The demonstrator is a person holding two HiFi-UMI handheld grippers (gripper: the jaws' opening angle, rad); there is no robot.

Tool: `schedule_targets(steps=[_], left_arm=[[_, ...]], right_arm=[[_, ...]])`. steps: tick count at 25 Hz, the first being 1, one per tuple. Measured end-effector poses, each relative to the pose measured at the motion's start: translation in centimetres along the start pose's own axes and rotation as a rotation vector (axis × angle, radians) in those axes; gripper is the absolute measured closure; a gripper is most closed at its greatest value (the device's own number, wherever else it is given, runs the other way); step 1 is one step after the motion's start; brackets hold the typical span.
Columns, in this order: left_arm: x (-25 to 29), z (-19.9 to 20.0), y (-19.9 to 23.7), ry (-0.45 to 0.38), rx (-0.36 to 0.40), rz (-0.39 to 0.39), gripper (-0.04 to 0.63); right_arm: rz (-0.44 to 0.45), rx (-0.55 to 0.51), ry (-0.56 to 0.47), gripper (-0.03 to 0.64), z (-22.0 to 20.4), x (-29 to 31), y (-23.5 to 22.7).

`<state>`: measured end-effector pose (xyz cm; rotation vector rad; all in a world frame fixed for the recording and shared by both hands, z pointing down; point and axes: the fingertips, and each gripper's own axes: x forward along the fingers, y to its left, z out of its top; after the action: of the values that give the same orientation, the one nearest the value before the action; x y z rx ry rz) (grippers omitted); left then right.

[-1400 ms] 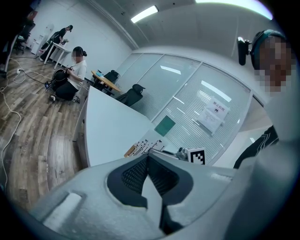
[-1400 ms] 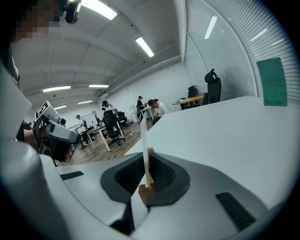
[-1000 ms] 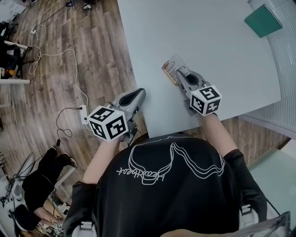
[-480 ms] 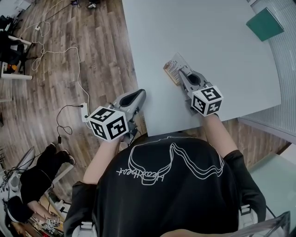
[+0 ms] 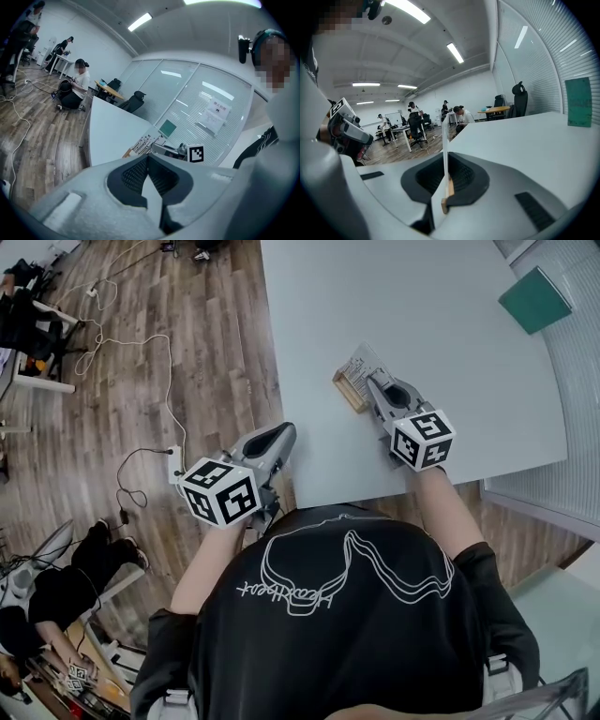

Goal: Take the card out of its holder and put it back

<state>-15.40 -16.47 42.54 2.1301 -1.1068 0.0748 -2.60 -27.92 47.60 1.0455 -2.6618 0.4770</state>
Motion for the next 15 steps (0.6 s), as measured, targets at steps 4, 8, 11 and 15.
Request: schedule_targets(steps=[4, 8, 11, 15], left_arm=[[-1.4, 0.3, -1.6, -0.043, 0.010, 0.025, 0.583], [-2.8, 0.3, -3.6, -0.090, 0.022, 0.039, 0.583], [-3.8, 0.2, -5.0, -0.114, 0.027, 0.036, 0.583], [-4.4, 0.3, -7.4, -0.152, 0.048, 0.022, 0.583]], right_arm=[[-0.006, -0.025, -0.022, 0.595, 1.5, -1.2, 0.6], [-0.002, -0.038, -0.073, 0.595, 3.0, -3.6, 1.9], [0.019, -0.027, -0.120, 0.595, 4.4, -5.8, 3.3], [0.054, -0.026, -0.170, 0.594, 5.7, -9.1, 4.9]])
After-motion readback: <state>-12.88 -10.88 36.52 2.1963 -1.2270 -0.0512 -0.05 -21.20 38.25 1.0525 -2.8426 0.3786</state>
